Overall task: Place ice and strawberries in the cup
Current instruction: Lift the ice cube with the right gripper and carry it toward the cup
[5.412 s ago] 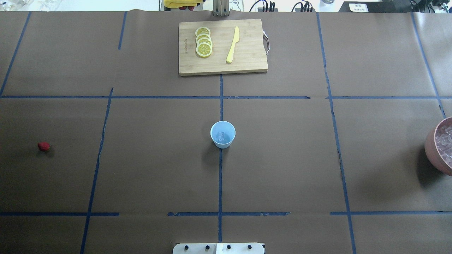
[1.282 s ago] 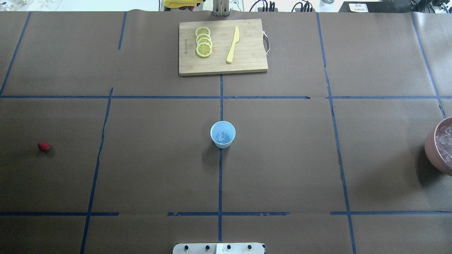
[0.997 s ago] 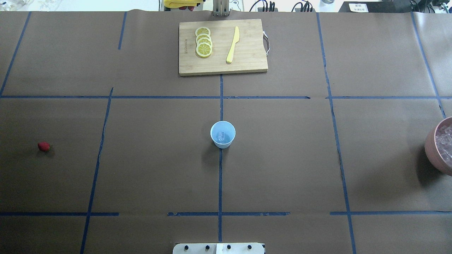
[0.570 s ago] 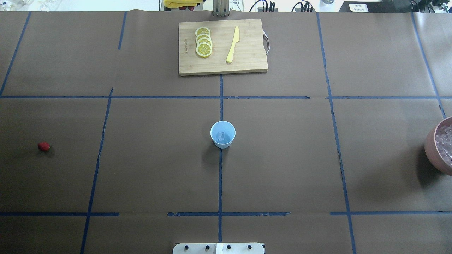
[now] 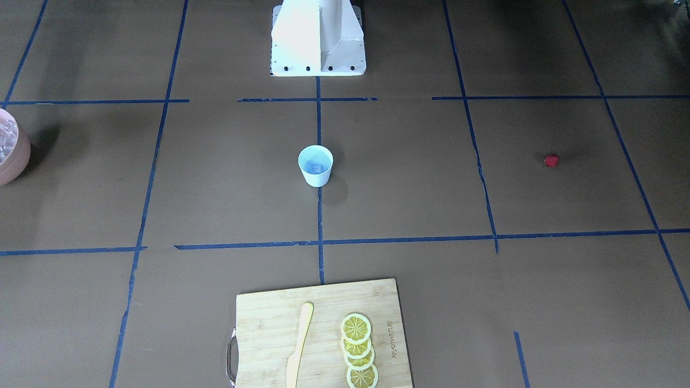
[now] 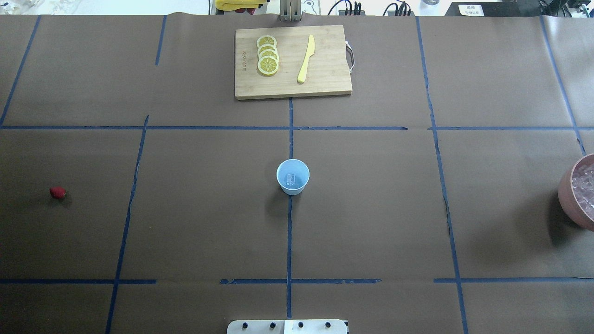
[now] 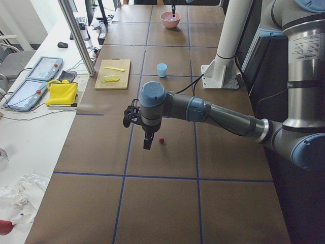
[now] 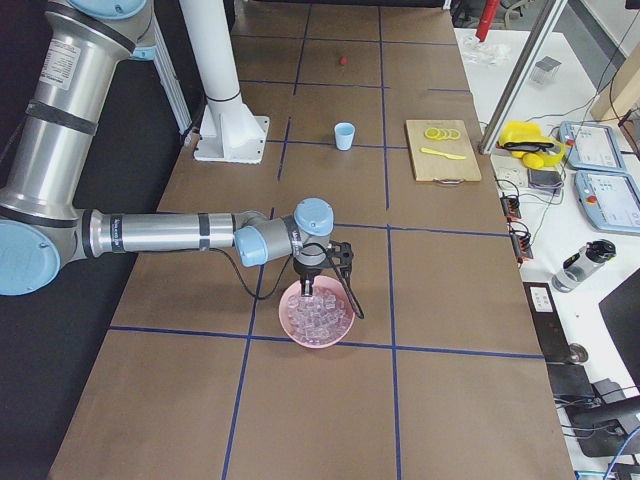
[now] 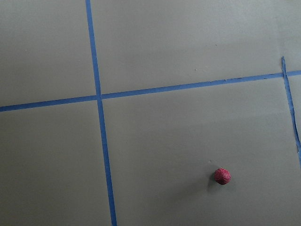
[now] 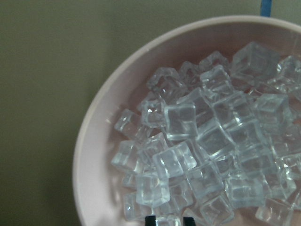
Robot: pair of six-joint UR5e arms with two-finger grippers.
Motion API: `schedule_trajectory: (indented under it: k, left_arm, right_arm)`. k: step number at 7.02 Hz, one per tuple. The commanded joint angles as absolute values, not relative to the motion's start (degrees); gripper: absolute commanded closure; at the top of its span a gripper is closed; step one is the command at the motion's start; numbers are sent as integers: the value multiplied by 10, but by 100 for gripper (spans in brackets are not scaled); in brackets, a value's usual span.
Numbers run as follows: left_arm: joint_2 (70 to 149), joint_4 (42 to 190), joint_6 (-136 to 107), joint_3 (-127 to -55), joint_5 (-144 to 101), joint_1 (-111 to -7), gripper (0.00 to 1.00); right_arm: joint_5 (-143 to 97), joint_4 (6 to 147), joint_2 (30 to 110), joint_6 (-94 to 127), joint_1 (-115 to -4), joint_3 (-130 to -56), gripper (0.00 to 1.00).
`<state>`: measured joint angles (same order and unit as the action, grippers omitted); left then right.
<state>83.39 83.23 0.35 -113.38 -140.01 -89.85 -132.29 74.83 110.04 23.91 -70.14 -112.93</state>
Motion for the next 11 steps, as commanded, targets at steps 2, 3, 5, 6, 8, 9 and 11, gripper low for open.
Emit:
schedule_trajectory:
  k: [2, 3, 5, 6, 8, 9, 11]
  left_arm:
    - [833, 831, 4, -1133, -1400, -898, 0]
    - [832, 831, 4, -1133, -1400, -899, 0]
    - [833, 831, 4, -1130, -1400, -898, 0]
    - [832, 831, 4, -1130, -1400, -898, 0]
    - [833, 831, 4, -1129, -1399, -898, 0]
    - [833, 831, 4, -1128, -1399, -899, 0]
    - [833, 831, 4, -1127, -1399, -898, 0]
  right_arm:
    - [-1331, 768, 1034, 263, -736, -1197, 100]
    - [-1336, 826, 950, 320, -719, -1196, 100]
    - [-1329, 922, 783, 452, -620, -1187, 100]
    - [-1306, 950, 701, 523, -564, -1165, 100]
    - [-1174, 958, 589, 649, -436, -1103, 100]
    - [-1138, 957, 538, 682, -399, -1054, 100]
    - [-1088, 956, 452, 721, -347, -977, 100]
